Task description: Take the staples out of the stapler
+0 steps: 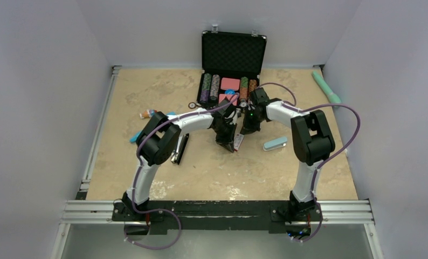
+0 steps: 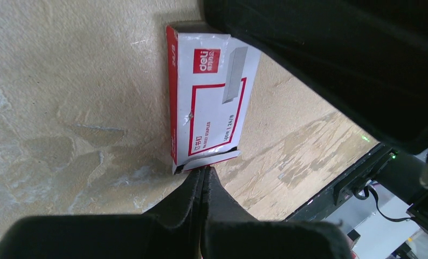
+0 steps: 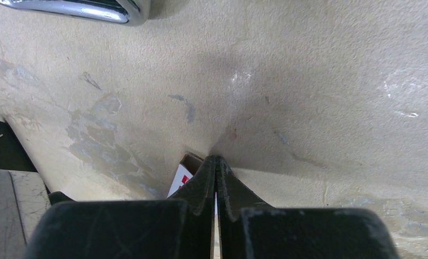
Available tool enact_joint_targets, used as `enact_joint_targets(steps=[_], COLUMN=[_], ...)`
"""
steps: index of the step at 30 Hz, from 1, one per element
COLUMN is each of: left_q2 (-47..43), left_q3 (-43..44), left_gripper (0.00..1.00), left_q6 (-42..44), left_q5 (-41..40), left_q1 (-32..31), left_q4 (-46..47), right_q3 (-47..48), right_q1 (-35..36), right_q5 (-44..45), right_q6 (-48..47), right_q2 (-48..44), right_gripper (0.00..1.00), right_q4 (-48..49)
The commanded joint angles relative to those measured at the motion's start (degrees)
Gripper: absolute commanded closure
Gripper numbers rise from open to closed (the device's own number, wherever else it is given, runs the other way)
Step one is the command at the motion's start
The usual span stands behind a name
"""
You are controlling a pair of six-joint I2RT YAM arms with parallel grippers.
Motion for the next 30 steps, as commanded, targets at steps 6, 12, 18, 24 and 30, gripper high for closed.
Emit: enact_joint_targets(steps=[6, 12, 18, 24, 30], left_q2=[-1.6, -1.7, -2.1, -2.7, -3.3], left_q3=[-1.9, -2.5, -2.9, -3.1, -3.0], left_gripper=[1.0, 1.0, 1.0, 1.0, 1.0], left_q6=[0.6, 0.3, 0.3, 0.6, 2.0], left_q5=[-5.5, -5.5, -5.7, -6.5, -7.3], left_q1=[0.1, 0.1, 0.1, 0.0, 0.1], left_q4=[1.9, 2.3, 2.5, 2.5, 1.3], right_q3=[-1.7, -2.2, -3.2, -3.8, -2.3], right_q1=[2.2, 3.0, 3.3, 3.3, 3.2], right_q5=[0.1, -2.3, -5.6, -6.0, -2.6], right_q6=[-3.2, -4.9, -6.9, -8.1, -8.1], right_q2=[4.2, 5.2, 6.0, 4.8, 4.6], right_gripper=[0.99, 0.98, 0.86, 0.67, 0.57], right_q4=[-7.4, -8.6, -10.0, -11.7, -13.5])
